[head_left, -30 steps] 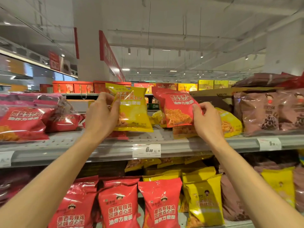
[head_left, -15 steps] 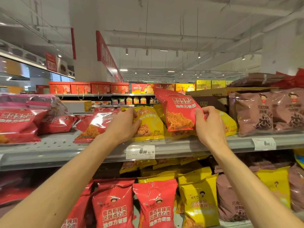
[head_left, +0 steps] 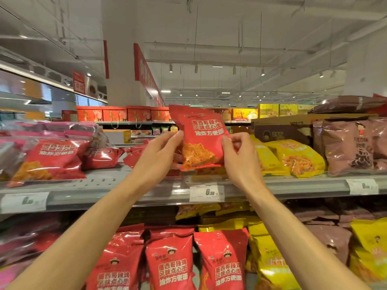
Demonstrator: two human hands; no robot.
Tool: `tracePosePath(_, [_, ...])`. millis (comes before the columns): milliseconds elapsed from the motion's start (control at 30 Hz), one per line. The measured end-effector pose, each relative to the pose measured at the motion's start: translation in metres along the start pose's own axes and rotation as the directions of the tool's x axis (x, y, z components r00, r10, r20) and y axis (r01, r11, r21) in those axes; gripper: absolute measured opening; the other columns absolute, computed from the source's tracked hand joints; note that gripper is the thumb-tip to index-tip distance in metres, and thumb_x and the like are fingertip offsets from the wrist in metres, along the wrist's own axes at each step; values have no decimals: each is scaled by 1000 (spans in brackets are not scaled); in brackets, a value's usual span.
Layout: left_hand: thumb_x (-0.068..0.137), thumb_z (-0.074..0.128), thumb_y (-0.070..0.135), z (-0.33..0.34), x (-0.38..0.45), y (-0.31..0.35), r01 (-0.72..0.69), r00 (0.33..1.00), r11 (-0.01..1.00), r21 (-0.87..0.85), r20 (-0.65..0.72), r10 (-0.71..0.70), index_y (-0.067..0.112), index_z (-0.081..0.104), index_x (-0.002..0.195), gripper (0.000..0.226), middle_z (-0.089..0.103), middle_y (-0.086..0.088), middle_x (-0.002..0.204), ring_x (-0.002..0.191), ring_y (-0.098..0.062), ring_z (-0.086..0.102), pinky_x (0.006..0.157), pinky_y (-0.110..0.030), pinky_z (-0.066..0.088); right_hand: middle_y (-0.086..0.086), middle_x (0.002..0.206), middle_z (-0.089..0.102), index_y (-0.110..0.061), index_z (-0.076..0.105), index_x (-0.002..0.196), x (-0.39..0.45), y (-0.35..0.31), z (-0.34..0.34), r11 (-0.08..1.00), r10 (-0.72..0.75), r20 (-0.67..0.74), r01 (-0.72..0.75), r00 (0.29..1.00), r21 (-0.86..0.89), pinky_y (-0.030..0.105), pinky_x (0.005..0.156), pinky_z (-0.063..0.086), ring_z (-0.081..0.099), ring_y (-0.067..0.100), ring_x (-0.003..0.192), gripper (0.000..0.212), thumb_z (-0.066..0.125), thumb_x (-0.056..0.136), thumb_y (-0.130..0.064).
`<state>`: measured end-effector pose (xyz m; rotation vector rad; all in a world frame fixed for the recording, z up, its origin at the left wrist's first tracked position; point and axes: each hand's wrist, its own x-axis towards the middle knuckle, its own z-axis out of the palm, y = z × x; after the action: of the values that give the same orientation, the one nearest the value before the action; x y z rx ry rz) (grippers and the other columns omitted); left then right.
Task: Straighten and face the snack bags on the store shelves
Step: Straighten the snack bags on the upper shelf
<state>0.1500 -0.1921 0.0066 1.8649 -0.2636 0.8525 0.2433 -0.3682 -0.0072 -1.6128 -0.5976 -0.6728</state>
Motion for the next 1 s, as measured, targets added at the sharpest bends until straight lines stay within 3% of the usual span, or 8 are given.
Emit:
tracePosePath(133, [92,62,61,-35,-11,-4,-4,992,999,49,-122,10,47,57,125,36,70,25,107,91,15,65,61,-7,52,-8,100,69,-26,56,109,-14,-21,35,994,0,137,-15,991,111,22,69,51,68,5,88,18,56,103,-43])
tracePosePath(267, [90,74,42,-72,-19,-15,25,965,993,111,-261,5,37,56,128,42,63,22,110,80,11,68,62,-13,56,-12,100,71,-30,60,105,-26,-38,66,990,-55,293,13,954,143,14,72,51,67,-2,89,18,62,99,-46])
tracePosePath(367, [92,73,39,-110,-25,-25,75,948,988,138,-318,-27,34,61,127,37,65,18,110,82,7,71,62,-13,56,-21,104,67,-36,60,112,-31,-40,77,992,-117,382,127,917,-2,12,75,51,63,-9,94,22,57,99,-53])
tracePosePath(467, [95,71,35,-146,-28,-37,109,924,970,219,-383,-18,29,61,126,33,67,13,105,76,9,70,54,-10,53,-11,120,64,-28,64,123,-32,-35,84,905,-240,403,354,883,-236,33,97,52,59,5,110,28,53,103,-45])
tracePosePath(600, [97,69,35,-174,-26,-49,188,884,915,356,-467,0,18,65,128,36,72,-2,113,85,-15,74,66,-36,63,-1,165,34,-29,51,148,-34,-35,98,722,-227,601,547,766,-425,46,125,23,23,21,154,44,38,109,-44])
tracePosePath(700, [99,66,32,-181,-25,-53,187,874,872,453,-482,63,12,65,128,35,70,-2,112,92,-20,71,72,-37,62,-4,169,24,-32,36,158,-34,-37,108,679,-149,676,572,721,-460,47,127,17,13,20,158,52,25,110,-50])
tracePosePath(867, [101,62,32,-180,-20,-54,222,840,837,499,-534,96,8,60,124,34,68,-8,110,98,-23,67,87,-44,57,-6,165,34,-31,43,154,-30,-36,97,704,-138,662,543,737,-458,40,126,17,19,17,156,52,30,108,-52])
tracePosePath(1000, [99,66,36,-168,-20,-56,277,920,677,681,-391,17,7,57,125,40,65,-8,113,98,-21,59,87,-39,50,-9,164,35,-33,43,154,-31,-30,95,718,-152,651,535,744,-445,39,127,20,23,14,155,51,31,108,-52])
